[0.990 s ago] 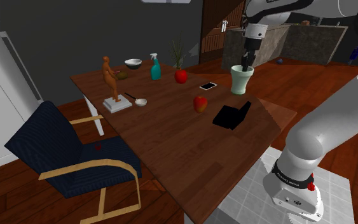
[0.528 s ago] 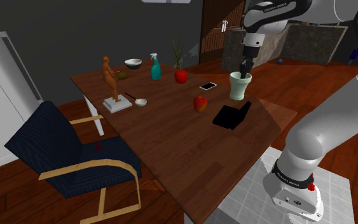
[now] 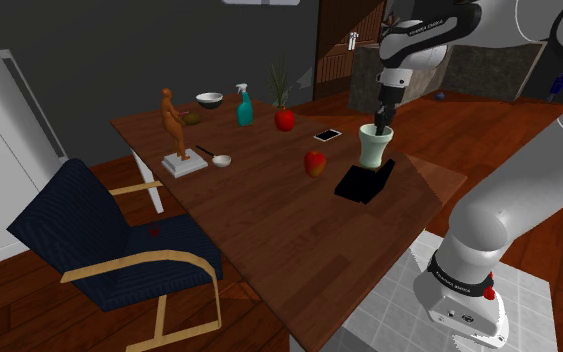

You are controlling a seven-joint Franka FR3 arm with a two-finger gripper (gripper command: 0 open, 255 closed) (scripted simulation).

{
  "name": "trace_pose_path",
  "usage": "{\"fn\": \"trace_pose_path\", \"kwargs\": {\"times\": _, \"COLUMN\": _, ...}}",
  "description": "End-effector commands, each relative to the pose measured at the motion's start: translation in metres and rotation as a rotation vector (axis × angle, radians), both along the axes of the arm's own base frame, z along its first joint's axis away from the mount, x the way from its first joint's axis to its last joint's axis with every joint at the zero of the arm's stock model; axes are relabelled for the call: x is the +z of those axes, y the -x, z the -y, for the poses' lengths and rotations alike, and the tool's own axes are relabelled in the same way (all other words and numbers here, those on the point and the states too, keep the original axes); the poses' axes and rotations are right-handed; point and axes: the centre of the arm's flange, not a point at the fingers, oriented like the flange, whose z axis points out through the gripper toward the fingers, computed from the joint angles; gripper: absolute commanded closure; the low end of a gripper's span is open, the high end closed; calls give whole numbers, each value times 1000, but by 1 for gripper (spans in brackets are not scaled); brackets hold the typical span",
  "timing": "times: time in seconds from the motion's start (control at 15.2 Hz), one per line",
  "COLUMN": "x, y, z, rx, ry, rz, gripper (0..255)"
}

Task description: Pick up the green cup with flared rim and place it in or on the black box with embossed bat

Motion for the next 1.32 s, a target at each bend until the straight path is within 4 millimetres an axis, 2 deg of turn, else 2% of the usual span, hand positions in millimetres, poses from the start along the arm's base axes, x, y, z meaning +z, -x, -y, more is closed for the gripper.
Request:
{"fn": "trace_pose_path", "kwargs": {"times": 0.0, "x": -4, "y": 0, "z": -1, "rx": 0, "ry": 1, "rz": 1, "gripper": 255}}
{"fn": "trace_pose_path", "kwargs": {"times": 0.4, "x": -4, "y": 0, "z": -1, "rx": 0, "ry": 1, "rz": 1, "gripper": 255}}
{"fn": "trace_pose_path", "kwargs": {"times": 0.46, "x": -4, "y": 0, "z": -1, "rx": 0, "ry": 1, "rz": 1, "gripper": 0}}
{"fn": "trace_pose_path", "kwargs": {"times": 0.79, "x": -4, "y": 0, "z": -1, "rx": 0, "ry": 1, "rz": 1, "gripper": 0}}
{"fn": "trace_pose_path", "kwargs": {"times": 1.06, "x": 46, "y": 0, "z": 7, "rx": 0, "ry": 1, "rz": 1, "gripper": 0}}
{"fn": "trace_pose_path", "kwargs": {"times": 1.25, "x": 46, "y": 0, "z": 7, "rx": 0, "ry": 1, "rz": 1, "gripper": 0}}
